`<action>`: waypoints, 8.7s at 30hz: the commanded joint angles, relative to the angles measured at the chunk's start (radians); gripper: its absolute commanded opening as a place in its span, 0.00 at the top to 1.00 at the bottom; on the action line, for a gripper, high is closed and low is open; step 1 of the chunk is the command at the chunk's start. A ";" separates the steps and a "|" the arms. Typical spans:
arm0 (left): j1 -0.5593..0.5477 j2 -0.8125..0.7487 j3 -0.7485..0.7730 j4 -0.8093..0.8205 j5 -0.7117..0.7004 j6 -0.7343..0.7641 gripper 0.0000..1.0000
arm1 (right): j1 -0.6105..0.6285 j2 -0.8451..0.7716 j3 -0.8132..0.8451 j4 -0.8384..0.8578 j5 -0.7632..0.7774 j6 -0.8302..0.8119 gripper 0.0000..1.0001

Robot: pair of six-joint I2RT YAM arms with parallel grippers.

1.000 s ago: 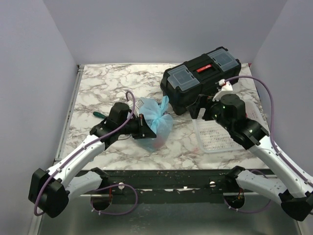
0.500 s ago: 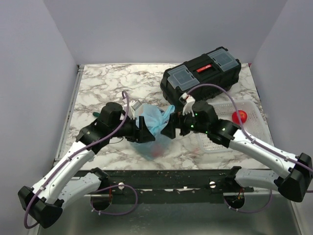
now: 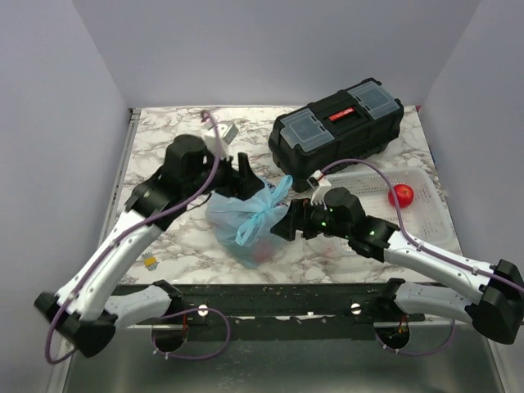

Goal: Take the fake fruits out of the plastic bag
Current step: Untie the plastic bag at the center of the board.

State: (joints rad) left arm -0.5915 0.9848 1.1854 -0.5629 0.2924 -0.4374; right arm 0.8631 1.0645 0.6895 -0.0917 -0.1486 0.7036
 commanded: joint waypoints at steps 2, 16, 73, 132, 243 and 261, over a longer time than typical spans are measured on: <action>-0.007 0.353 0.274 -0.242 -0.199 0.108 0.35 | 0.001 0.026 0.017 0.036 0.019 -0.030 0.11; -0.091 0.595 0.223 -0.195 -0.179 0.162 0.37 | 0.001 0.027 -0.055 0.194 0.220 0.021 0.21; -0.112 0.372 0.136 -0.155 -0.539 0.193 1.00 | 0.002 0.263 0.013 0.169 0.204 -0.034 0.99; -0.033 0.196 0.012 -0.011 -0.496 0.206 0.69 | 0.031 0.281 0.196 0.062 0.136 -0.188 0.99; -0.050 0.223 0.055 -0.035 -0.606 0.272 1.00 | 0.030 0.151 0.183 -0.055 0.225 -0.183 0.52; -0.051 0.153 0.009 0.013 -0.577 0.264 1.00 | -0.043 0.344 0.466 -0.138 0.283 -0.252 0.00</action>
State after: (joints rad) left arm -0.6479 1.1683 1.2018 -0.5842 -0.3061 -0.1654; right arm 0.8532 1.3476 1.1007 -0.1856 0.0902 0.4881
